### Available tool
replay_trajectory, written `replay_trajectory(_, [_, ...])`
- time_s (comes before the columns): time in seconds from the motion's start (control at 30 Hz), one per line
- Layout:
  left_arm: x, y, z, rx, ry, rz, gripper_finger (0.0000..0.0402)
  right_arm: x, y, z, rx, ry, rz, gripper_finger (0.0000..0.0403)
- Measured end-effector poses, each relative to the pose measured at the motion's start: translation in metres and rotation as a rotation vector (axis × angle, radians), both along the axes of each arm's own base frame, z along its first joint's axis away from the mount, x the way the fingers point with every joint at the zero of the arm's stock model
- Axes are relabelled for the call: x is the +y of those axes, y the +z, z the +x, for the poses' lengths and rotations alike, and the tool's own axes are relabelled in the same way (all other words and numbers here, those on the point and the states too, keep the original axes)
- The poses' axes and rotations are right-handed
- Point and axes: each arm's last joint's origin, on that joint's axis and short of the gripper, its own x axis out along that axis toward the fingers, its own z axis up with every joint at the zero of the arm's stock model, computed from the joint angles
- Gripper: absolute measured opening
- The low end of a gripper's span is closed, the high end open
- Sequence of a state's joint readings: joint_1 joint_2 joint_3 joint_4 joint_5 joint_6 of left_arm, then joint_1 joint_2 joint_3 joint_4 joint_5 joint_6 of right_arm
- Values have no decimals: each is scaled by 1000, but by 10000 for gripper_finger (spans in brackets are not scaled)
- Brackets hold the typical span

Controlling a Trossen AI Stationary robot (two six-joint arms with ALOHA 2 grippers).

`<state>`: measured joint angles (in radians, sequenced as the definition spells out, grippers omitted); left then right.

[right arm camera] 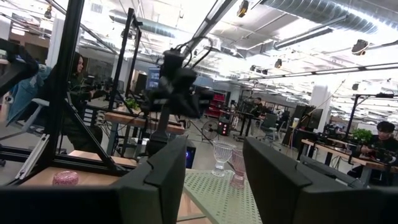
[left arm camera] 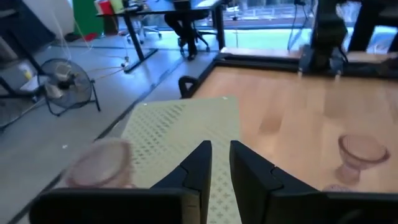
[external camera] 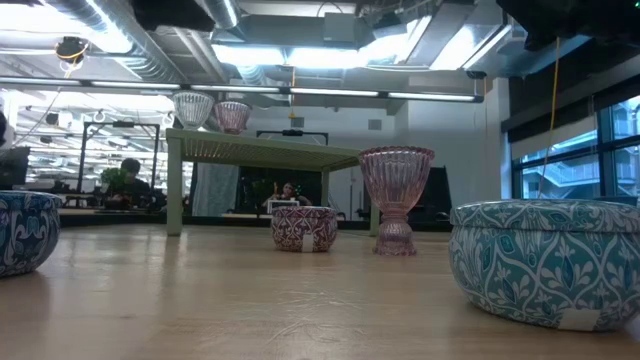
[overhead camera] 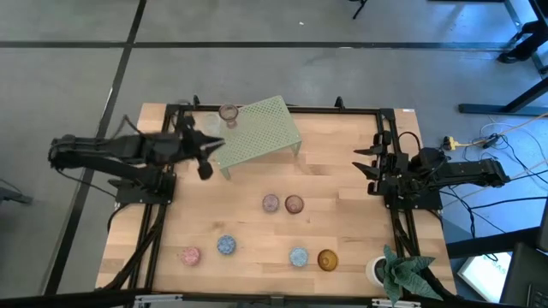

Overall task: Pick & Place candle stick holders
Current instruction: Put the pink glass candle holder on the shelf aligned with the other glass candle holders

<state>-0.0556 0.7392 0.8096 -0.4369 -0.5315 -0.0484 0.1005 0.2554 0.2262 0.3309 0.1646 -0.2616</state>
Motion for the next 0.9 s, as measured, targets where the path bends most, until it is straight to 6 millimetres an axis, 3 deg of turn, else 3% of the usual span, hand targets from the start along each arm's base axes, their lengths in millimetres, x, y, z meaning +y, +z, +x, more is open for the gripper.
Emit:
replay_trajectory(0.23, [-33,-46,27,-5,-135,33,37,0,-5,1,49,6,16,165])
replay_trajectory(0.6, [-75,-78,58,16,-161,94,31,1,-11,11,120,15,50,165])
replay_trajectory(0.9, [-91,-111,86,53,-163,71,31,4,-12,25,179,83,110,165])
